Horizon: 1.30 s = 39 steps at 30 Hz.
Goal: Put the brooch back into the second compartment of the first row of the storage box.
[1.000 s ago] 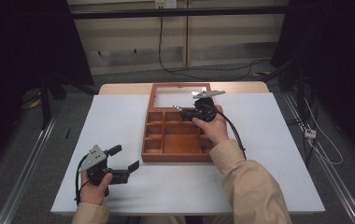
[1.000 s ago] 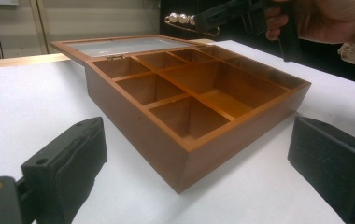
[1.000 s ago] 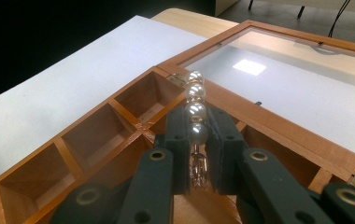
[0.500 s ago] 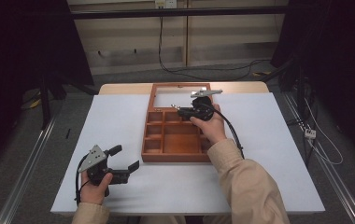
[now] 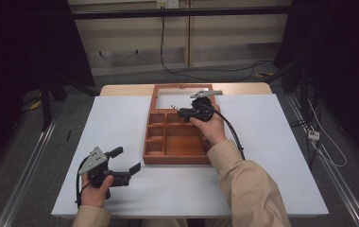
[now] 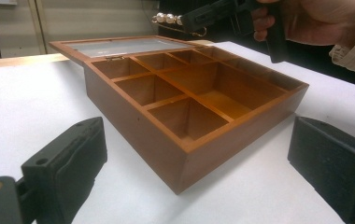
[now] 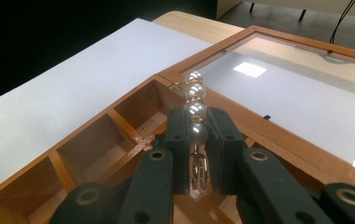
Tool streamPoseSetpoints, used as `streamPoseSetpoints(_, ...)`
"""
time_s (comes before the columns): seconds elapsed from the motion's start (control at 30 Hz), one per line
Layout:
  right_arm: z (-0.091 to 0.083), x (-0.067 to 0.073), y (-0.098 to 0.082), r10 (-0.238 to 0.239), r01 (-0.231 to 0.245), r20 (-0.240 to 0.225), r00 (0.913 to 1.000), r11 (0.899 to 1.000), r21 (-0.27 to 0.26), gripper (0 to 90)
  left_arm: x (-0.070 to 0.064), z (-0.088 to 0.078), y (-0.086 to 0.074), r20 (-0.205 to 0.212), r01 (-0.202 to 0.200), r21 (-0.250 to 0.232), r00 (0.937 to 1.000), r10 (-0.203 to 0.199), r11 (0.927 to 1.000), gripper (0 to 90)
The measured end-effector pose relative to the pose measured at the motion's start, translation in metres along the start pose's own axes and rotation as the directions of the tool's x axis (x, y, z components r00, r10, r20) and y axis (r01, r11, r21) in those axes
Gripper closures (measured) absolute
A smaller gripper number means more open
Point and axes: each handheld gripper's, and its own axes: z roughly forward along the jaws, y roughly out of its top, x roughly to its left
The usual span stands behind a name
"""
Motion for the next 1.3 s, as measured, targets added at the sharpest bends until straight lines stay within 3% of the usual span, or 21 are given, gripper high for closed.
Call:
streamPoseSetpoints(0.57,0.007,-0.002,0.000,0.001,-0.001,0.005,1.0000,1.000,0.014,80.4,0.000,0.000,0.000,0.003,-0.001,0.001,1.0000,0.001,1.0000,4.4)
streamPoseSetpoints(1.3,0.023,-0.001,-0.003,0.004,-0.004,0.001,1.0000,0.997,0.075,80.4,0.000,0.000,0.000,0.003,0.000,0.000,1.0000,0.000,1.0000,4.5)
